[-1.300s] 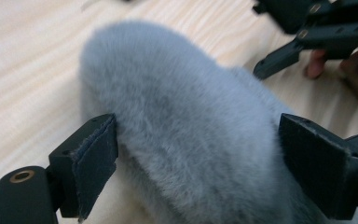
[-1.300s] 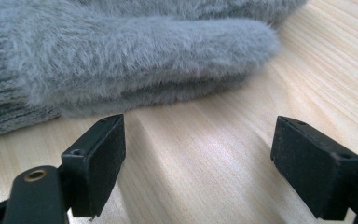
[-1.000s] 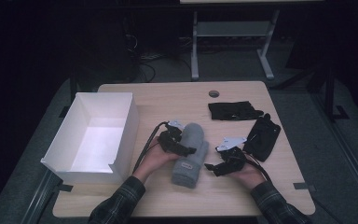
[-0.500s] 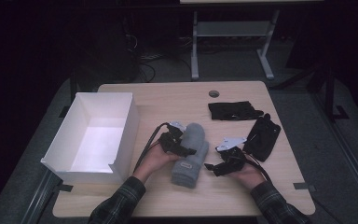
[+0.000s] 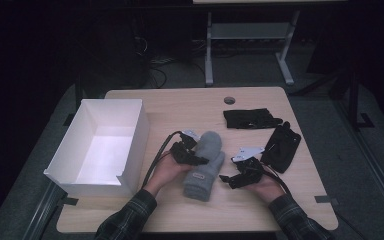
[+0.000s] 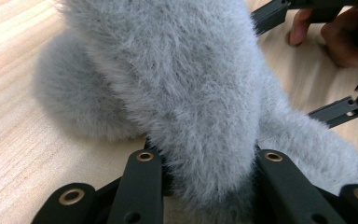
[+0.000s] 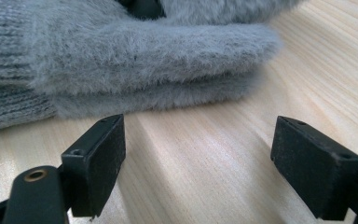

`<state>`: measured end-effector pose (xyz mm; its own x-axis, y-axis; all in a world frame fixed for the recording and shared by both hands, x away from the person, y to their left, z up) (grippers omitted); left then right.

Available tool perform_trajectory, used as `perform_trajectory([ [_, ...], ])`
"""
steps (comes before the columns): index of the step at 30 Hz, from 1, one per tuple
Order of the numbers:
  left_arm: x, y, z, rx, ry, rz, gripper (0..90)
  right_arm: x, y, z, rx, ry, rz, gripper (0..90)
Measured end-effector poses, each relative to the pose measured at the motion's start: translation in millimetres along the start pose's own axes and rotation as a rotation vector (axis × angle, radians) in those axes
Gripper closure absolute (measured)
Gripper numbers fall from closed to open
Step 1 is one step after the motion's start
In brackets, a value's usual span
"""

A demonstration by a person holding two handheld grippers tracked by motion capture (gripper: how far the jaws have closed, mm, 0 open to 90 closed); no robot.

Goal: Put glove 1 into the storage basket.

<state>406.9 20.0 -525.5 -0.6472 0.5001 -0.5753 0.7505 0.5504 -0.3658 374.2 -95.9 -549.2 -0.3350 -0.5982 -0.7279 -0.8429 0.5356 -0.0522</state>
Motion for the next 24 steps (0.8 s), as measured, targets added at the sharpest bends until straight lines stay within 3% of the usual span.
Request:
perform_trajectory([
  [4,-2.4,-2.9,-3.8,-0.005,-0.008,0.015,72.4,0.0,0.1,0.0,0.000,0.000,0.001,17.8],
  [12,-15.5,-17.1,-21.6,-0.002,-0.072,0.033,72.9,0.0,0.0,0.0,0.000,0.000,0.000,17.8],
  [20,-32.4,-28.3,-54.7,0.000,-0.132,0.044,72.9,-0.2,-0.2,0.1,0.002,-0.001,-0.001,17.8],
  [24,-42.9,-31.7,-75.3,-0.026,-0.152,0.051,72.9,-0.4,-0.1,0.2,0.002,-0.003,0.000,17.7],
])
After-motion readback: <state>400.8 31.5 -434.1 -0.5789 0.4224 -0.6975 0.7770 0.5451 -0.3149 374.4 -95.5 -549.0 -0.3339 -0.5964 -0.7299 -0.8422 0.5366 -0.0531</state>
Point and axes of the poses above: each handheld gripper's, and its own axes: z roughly forward along the jaws, x roughly out of its underside, y roughly to its left, the point moved 10 cm from there along z, roughly forward along the jaws, and after that the axes turned 7 degrees about -z, right-handed, at the moved point
